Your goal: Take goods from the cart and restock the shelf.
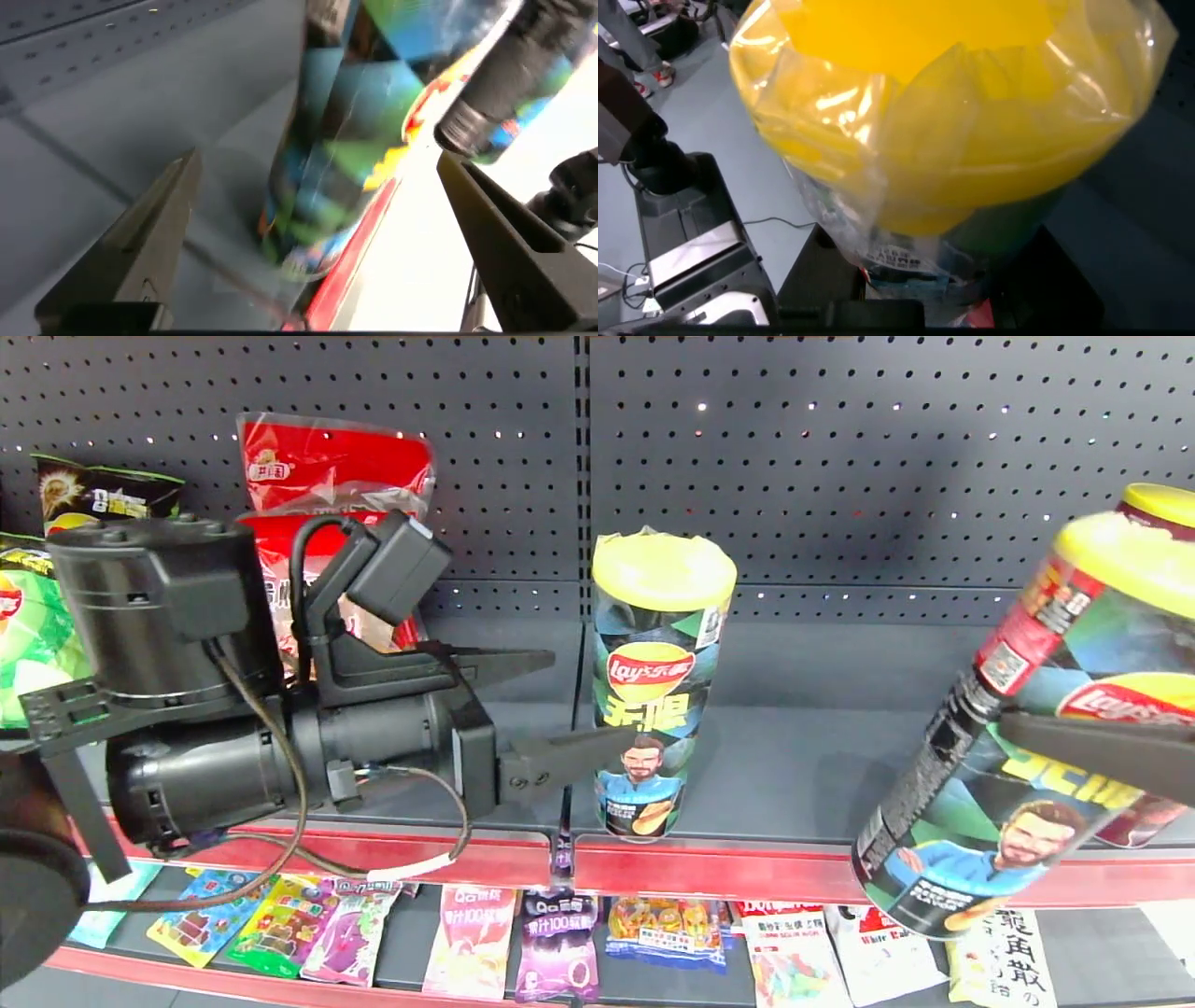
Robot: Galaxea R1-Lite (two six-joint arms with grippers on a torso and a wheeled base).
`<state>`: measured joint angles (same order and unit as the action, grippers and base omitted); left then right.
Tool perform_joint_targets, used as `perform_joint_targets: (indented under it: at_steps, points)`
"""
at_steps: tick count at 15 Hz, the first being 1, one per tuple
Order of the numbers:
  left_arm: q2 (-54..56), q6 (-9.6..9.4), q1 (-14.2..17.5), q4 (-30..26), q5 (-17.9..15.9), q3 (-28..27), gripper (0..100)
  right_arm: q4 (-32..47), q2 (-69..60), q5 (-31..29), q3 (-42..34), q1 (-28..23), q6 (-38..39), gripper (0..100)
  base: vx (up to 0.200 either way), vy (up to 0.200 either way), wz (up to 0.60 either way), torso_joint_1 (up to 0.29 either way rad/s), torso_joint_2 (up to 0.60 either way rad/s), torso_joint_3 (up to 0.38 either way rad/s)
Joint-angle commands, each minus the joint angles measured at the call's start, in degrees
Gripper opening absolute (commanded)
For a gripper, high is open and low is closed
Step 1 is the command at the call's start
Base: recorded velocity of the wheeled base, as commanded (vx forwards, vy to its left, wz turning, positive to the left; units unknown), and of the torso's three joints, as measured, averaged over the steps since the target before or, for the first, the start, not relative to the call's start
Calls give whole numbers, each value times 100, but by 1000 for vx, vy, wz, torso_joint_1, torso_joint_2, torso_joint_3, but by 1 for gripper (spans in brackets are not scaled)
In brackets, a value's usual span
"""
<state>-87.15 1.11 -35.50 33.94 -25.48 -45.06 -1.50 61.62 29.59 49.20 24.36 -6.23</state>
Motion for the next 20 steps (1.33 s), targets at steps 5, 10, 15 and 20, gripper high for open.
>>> perform_joint_targets:
  at_steps: [5,10,15,20]
  points:
    - [1174,-5,368,-19,175,1113,100,-755,1950,12,1136,-63,-107,0,0,0,0,0,0,0]
    - [1886,21,368,-133,386,1596,100,-808,3391,21,2621,-19,-133,0,0,0,0,0,0,0]
    - [1886,21,368,-151,421,1544,100,-808,4121,74,3315,166,-361,0,0,0,0,0,0,0]
    - [1851,30,377,-159,518,1509,100,-808,4622,258,3799,210,-388,0,0,0,0,0,0,0]
